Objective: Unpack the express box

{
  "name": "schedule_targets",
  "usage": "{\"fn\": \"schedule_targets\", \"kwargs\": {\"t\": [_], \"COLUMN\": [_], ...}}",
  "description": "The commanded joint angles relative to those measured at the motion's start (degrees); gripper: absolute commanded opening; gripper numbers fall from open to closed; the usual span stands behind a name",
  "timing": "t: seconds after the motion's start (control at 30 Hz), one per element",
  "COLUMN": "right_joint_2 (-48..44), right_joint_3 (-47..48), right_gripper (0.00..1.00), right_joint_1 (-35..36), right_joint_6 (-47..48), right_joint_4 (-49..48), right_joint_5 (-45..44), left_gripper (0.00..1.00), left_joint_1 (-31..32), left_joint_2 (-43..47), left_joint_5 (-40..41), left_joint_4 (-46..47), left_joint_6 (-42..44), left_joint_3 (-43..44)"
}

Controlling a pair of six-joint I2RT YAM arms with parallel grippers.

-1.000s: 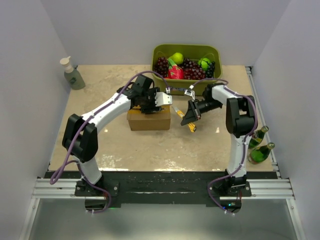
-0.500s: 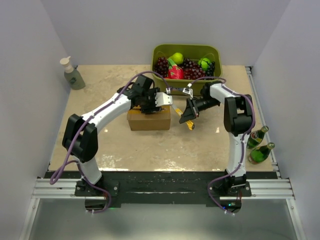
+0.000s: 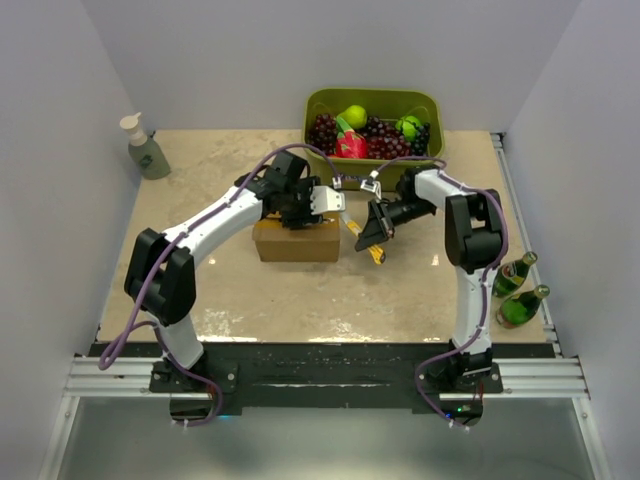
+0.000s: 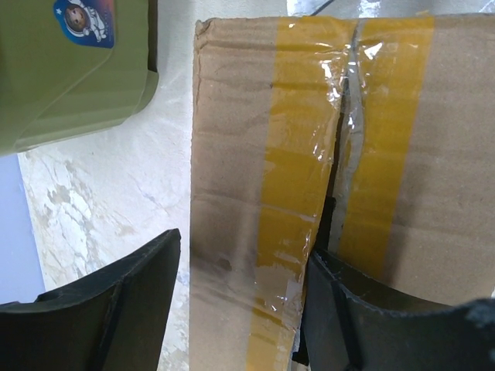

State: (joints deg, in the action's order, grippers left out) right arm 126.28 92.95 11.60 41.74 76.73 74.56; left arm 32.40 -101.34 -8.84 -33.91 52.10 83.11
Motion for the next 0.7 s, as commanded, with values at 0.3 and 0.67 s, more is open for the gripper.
{"fn": "schedule_targets", "kwargs": {"t": [0.3, 0.67], "right_joint_2": [-8.32, -11.58], "right_joint_3": [-10.41, -13.67], "right_gripper": [0.0, 0.0], "right_joint_1": [4.49, 5.81], "right_joint_6": [3.27, 2.74], "right_joint_4": [4.13, 3.87], "right_joint_5": [-1.88, -3.81], "left_gripper": [0.64, 0.62], "left_joint_1": [0.47, 0.47], "left_joint_2": [-1.31, -2.37], "left_joint_5": [4.35, 6.47], "left_joint_4": [0.42, 2.01], "left_joint_6": [-0.86, -2.26], "left_joint_3": [-0.23, 0.65]}}
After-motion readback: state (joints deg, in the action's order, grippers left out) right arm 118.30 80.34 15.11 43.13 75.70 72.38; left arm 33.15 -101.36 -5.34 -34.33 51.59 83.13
